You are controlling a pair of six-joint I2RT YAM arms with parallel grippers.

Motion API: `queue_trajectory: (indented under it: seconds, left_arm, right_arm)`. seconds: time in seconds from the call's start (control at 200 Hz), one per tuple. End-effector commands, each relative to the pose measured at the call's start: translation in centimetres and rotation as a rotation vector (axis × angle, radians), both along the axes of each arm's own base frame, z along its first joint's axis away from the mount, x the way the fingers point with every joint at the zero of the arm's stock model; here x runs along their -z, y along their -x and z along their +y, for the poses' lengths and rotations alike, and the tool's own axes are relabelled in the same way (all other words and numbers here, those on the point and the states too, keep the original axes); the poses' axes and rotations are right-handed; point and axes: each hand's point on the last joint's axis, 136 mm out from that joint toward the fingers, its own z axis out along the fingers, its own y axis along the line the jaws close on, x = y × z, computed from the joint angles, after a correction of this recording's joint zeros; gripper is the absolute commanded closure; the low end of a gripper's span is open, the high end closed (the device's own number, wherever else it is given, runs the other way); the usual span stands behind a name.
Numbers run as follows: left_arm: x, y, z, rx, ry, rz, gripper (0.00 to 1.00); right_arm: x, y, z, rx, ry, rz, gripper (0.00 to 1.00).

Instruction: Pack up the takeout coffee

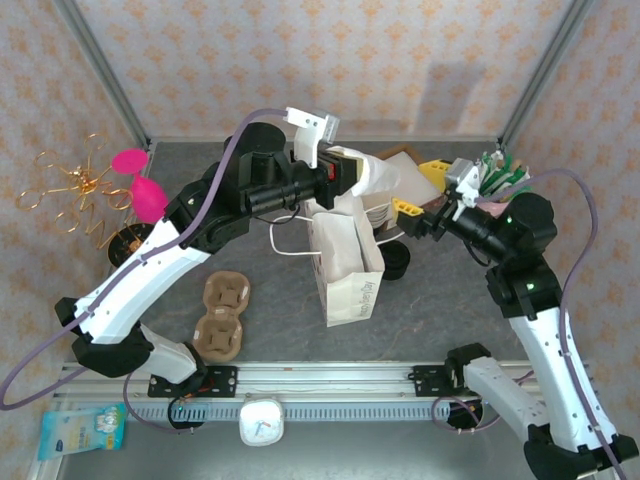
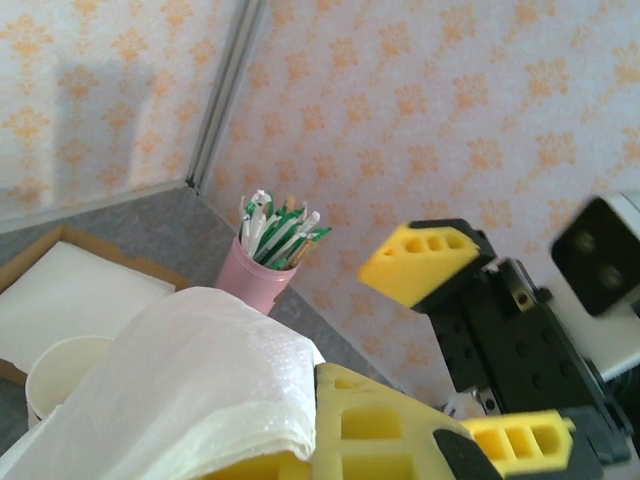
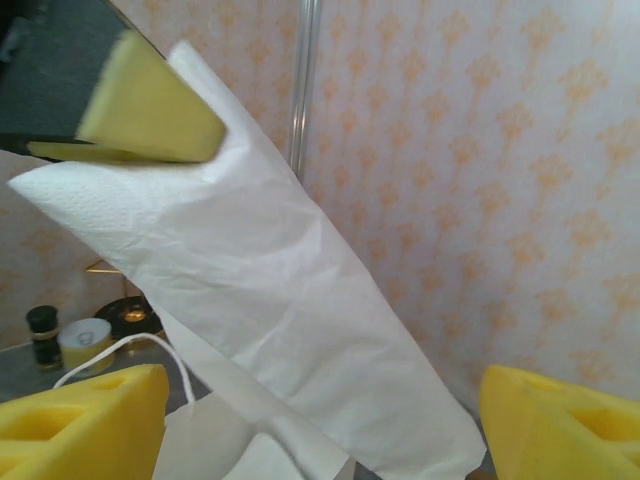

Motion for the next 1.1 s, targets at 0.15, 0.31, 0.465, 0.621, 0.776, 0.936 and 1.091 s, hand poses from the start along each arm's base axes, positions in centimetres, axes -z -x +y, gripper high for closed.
queue_trajectory:
  seconds: [0.15, 0.31, 0.465, 0.621, 0.776, 0.936, 1.091]
  left_arm:
    - [-2.3, -1.8, 1.5, -0.158, 0.149, 0.076, 1.0]
    - [-2.8, -2.2, 1.9, -0.197, 0.218, 0.111, 1.0]
    - [-2.8, -2.3, 1.9, -0.211, 0.261, 0.135, 1.0]
    - [-2.4, -2.5, 2.0, -0.226, 0.281, 0.158, 1.0]
    - [-2.3, -2.6, 2.1, -0.233, 0.279, 0.163, 1.0]
    - [-2.4, -2.4, 2.0, -0.226, 0.298, 0.174, 1.0]
    - [-2.4, -2.4, 2.2, -0.228, 0.296, 0.175, 1.0]
  right_arm:
    - [-2.2, -0.8, 2.3, 0.045, 0.093, -0.232, 0.18]
    - [-2.0, -1.3, 3.9, 0.087, 0.122, -0.291, 0.18]
    - [-2.3, -2.3, 4.4, 0.206, 0.133, -0.367, 0.18]
    - [-2.2, -3.3, 5.0, 0.266, 0.169, -0.394, 0.37]
    - [-3.3, -3.9, 4.4, 0.332, 0.158, -0.43, 0.49]
    - [-2.6, -4.6, 5.1, 0.324, 0.212, -0.426, 0.72]
    - [-3.4, -4.4, 5.2, 0.315, 0.201, -0.445, 0.98]
